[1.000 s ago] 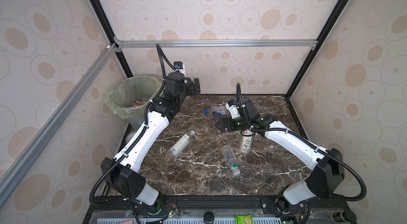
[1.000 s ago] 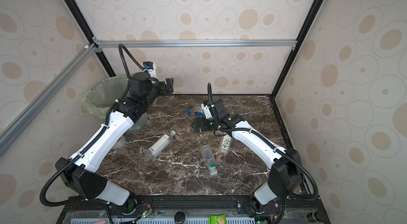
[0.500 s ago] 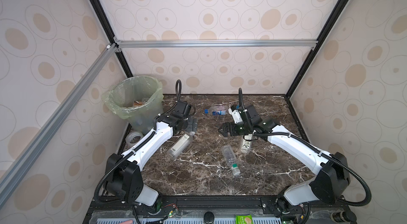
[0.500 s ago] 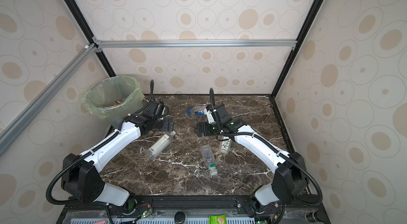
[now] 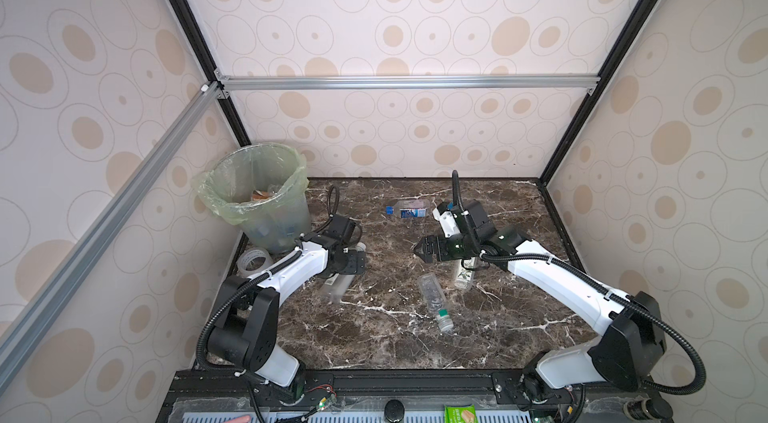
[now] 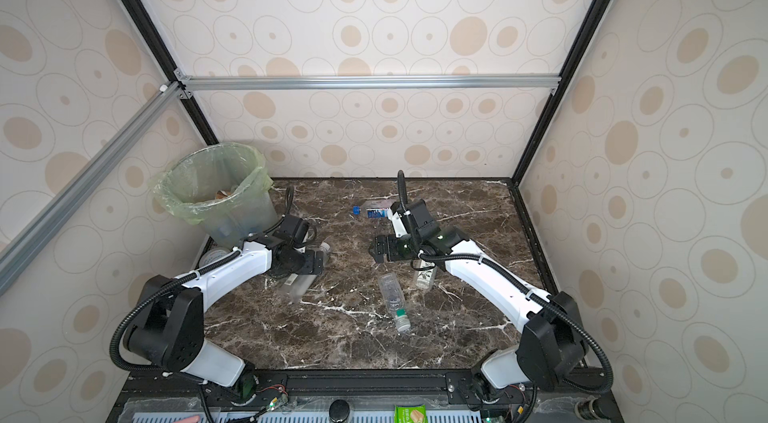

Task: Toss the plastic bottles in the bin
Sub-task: 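Close the left gripper on the frosted white-cap bottle while the right arm moves in, then lift the frosted bottle with the left gripper while the right gripper closes on its body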

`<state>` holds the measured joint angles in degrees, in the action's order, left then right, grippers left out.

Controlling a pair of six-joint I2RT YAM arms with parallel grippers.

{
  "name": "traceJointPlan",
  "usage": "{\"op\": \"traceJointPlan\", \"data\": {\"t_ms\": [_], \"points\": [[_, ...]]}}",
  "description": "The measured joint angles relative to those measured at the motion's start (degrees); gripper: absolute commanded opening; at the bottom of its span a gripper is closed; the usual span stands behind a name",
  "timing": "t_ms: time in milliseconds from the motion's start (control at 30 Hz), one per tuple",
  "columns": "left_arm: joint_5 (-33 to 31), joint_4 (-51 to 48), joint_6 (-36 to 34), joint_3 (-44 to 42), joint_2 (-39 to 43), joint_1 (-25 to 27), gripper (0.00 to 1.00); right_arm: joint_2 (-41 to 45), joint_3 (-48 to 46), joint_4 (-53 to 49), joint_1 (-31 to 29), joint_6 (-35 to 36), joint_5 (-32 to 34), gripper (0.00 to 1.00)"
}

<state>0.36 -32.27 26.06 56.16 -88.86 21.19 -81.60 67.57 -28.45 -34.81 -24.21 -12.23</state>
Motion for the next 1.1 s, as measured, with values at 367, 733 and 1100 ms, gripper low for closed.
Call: {"op": "traceJointPlan", "data": {"t_ms": [367,733,1100], "points": [[5.3,5.4,2.4,0.7,-9.1,1.2,0.99,0.0,0.0,0.0,0.0,0.2,0.0,1.0],[9.2,9.0,5.3,20.6,-23.5,9.1,0.99,0.0,0.2,-0.3,1.9,-0.1,0.4,1.0],[10.1,6.3,4.5,30.1,-22.8,8.6,0.99,1.2,0.1,-0.8,6.4,1.3,2.1,1.0]]}}
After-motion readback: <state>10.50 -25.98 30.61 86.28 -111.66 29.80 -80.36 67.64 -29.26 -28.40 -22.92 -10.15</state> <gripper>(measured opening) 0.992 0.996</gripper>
